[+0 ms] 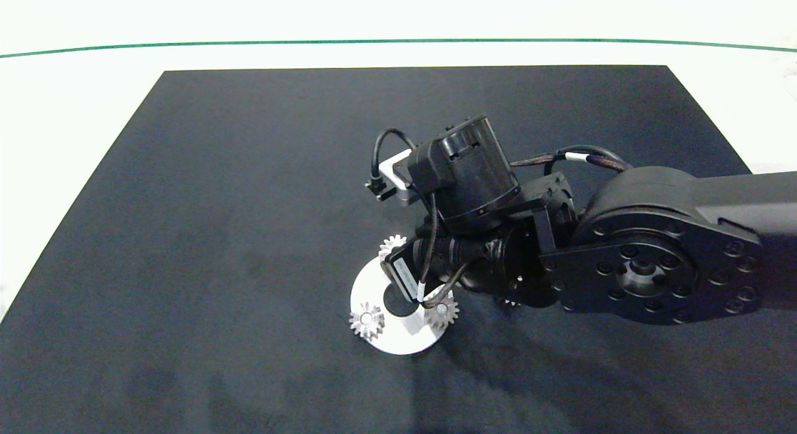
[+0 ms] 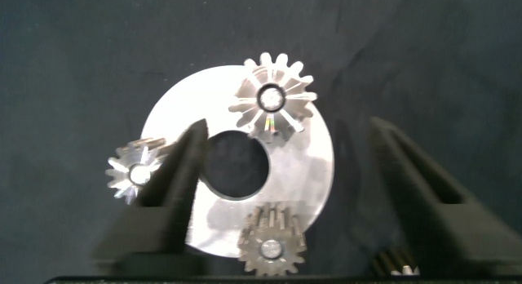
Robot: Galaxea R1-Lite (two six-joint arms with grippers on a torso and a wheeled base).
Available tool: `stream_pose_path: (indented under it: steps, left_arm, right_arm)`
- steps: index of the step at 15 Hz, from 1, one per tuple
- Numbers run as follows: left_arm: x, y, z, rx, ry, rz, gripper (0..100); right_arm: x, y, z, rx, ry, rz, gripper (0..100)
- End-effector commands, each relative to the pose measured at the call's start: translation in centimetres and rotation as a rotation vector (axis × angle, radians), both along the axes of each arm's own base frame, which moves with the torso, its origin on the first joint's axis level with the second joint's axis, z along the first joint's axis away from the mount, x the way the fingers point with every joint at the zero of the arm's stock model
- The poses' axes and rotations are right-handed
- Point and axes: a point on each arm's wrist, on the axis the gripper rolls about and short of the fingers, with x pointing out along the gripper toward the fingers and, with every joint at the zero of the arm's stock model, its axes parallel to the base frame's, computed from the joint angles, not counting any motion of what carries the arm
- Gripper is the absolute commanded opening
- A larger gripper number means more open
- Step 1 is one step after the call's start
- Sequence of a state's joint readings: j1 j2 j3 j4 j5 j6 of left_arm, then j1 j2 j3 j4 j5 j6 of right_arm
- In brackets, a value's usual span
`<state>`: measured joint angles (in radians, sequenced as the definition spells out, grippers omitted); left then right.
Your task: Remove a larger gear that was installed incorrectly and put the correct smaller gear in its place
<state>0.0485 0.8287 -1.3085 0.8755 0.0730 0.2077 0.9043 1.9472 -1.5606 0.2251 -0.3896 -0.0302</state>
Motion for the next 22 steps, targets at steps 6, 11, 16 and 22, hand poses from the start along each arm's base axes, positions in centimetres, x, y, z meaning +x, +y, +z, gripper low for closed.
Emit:
stream_pose_path:
  steps: [6, 11, 16, 22]
  left_arm:
    - [0.0, 0.0, 0.0, 0.001, 0.005, 0.001, 100]
    - [0.0, 0.0, 0.0, 0.001, 0.003, 0.001, 100]
    - [0.0, 0.0, 0.0, 0.001, 0.005, 0.001, 100]
    - [0.0, 0.0, 0.0, 0.001, 0.006, 0.001, 100]
  right_arm:
    - [1.0, 1.3, 2.8, -0.064, 0.0, -0.001, 100]
    - [1.8, 2.2, 0.5, -0.128, 0.054, -0.005, 100]
    - [2.0, 2.4, 0.0, -0.138, 0.082, -0.017, 100]
    - [2.7, 2.4, -0.7, -0.143, 0.098, -0.036, 100]
